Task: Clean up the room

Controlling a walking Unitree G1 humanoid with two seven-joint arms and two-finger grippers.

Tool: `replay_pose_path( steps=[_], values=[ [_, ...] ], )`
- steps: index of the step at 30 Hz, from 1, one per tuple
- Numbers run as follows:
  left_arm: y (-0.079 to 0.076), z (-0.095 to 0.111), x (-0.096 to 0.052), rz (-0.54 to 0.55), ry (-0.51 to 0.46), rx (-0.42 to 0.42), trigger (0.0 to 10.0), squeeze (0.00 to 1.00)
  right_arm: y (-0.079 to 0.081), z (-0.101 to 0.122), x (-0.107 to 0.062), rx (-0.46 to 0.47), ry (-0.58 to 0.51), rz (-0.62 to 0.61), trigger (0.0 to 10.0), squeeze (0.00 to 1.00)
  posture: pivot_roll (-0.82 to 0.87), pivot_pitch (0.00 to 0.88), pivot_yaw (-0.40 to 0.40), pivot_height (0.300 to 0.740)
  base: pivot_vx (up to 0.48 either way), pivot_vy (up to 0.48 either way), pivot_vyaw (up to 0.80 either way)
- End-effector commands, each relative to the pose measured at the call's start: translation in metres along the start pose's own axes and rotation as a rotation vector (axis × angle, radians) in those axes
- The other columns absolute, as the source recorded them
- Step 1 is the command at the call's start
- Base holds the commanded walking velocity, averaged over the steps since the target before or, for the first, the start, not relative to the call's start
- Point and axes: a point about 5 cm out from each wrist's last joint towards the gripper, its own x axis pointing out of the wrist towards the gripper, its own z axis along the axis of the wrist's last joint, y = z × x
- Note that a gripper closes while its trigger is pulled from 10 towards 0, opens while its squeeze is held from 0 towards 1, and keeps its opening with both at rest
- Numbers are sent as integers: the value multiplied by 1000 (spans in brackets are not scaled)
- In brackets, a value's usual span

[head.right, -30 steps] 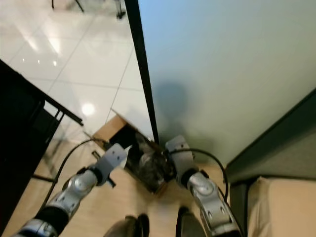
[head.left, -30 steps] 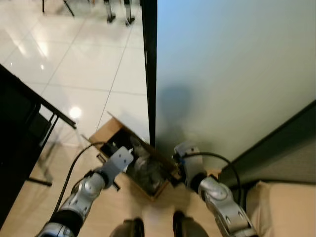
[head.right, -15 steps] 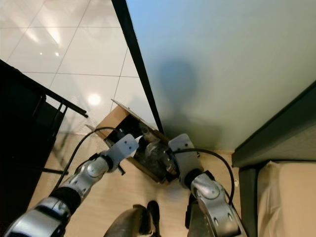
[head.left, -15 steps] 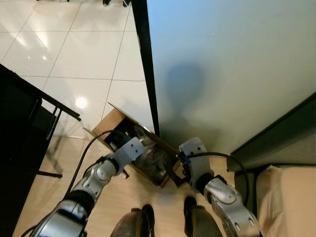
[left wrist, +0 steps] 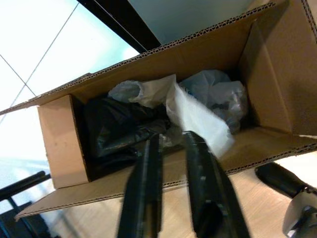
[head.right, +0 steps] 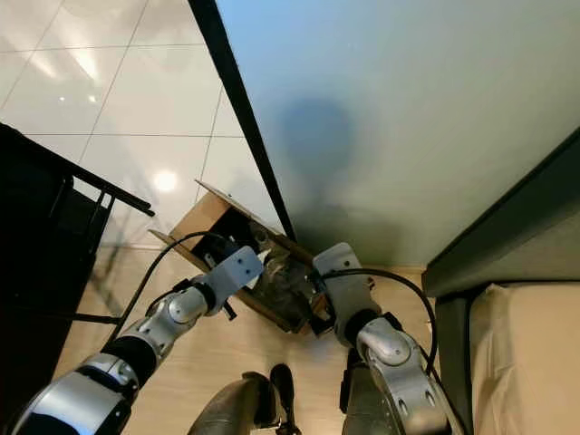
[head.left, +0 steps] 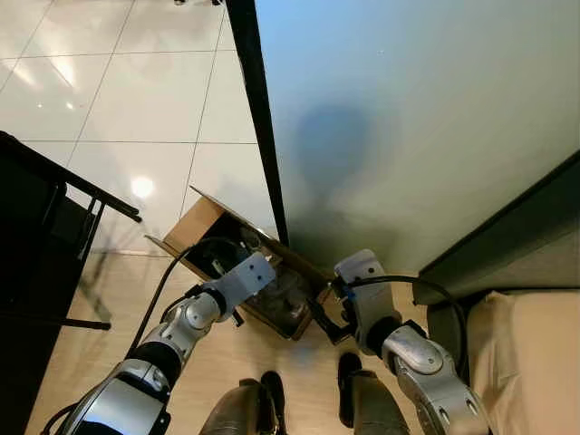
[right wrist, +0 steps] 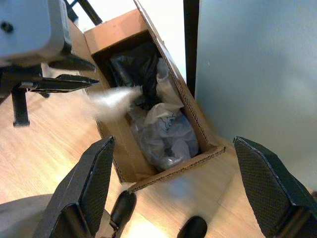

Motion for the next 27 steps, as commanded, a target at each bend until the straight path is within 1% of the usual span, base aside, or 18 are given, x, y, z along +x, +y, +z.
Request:
replay_pose_path(
  steps=[1, 8, 9, 11, 14, 15, 16, 17, 18, 19, 20, 21, 22, 23, 24, 25, 26, 27],
  values=[
    [-11, -12, -5, -34, 39, -32, 10000, 1000, 8, -5, -2, 7, 24, 24, 10000, 0, -213, 524, 151, 740, 0, 0, 0],
    [-11, -11, -4, -33, 40, -35, 10000, 1000, 6, -5, -1, 2, 32, 18, 10000, 0, -215, 519, 150, 740, 0, 0, 0],
    [-9, -11, -4, -32, 34, -39, 10000, 0, 5, -5, -1, -1, 32, 15, 10000, 0, -214, 510, 146, 740, 0, 0, 0],
    [-8, -11, -4, -32, 30, -42, 10000, 0, 4, -5, 0, -3, 32, 13, 10000, 0, -214, 510, 146, 740, 0, 0, 0],
    [3, -11, -7, 11, 4, -69, 10000, 0, 1, -6, 3, -7, 32, 3, 10000, 0, -208, 484, 133, 740, 0, 0, 0],
    [11, -14, -10, 65, 3, -116, 10000, 0, -1, -7, 6, -2, 27, -6, 10000, 0, -184, 410, 118, 740, 0, 0, 0],
    [17, -17, -12, 102, 3, -149, 10000, 0, -1, -8, 8, 2, 24, -12, 10000, 0, -184, 410, 118, 740, 0, 0, 0],
    [17, -17, -12, 102, 3, -149, 10000, 0, -1, -8, 8, 2, 24, -12, 10000, 0, -184, 410, 118, 740, 0, 0, 0],
    [26, -23, -18, 184, 14, -236, 10000, 0, -3, -11, 12, 22, 19, -39, 10000, 0, -152, 348, 100, 740, 0, 0, 0],
    [33, -31, -24, 263, 33, -315, 10000, 0, -4, -14, 15, 51, 20, -62, 10000, 0, -133, 323, 95, 740, 0, 0, 0],
    [33, -31, -24, 263, 33, -315, 10000, 0, -4, -14, 15, 51, 20, -62, 10000, 0, -133, 323, 95, 740, 0, 0, 0],
    [37, -39, -30, 326, 53, -381, 10000, 0, -5, -19, 20, 73, 26, -78, 10000, 0, -96, 277, 82, 740, 0, 0, 0],
    [37, -48, -38, 382, 70, -455, 10000, 0, -3, -25, 24, 87, 33, -84, 10000, 0, -75, 247, 73, 740, 0, 0, 0],
    [37, -48, -38, 382, 70, -455, 10000, 0, -3, -25, 24, 87, 33, -84, 10000, 0, -75, 247, 73, 740, 0, 0, 0],
    [35, -55, -47, 426, 84, -500, 10000, 0, 0, -29, 27, 93, 39, -78, 10000, 0, -69, 236, 68, 740, 0, 0, 0],
    [35, -55, -47, 426, 84, -500, 10000, 0, 0, -29, 27, 93, 39, -78, 10000, 0, -69, 236, 68, 740, 0, 0, 0],
    [21, -64, -68, 476, 94, -520, 10000, 0, 8, -34, 34, 106, 38, -51, 10000, 0, -31, 169, 29, 740, 0, 0, 0],
    [16, -66, -73, 486, 102, -510, 10000, 0, 11, -35, 37, 109, 37, -43, 10000, 0, -19, 152, 21, 740, 0, 0, 0]
  ],
)
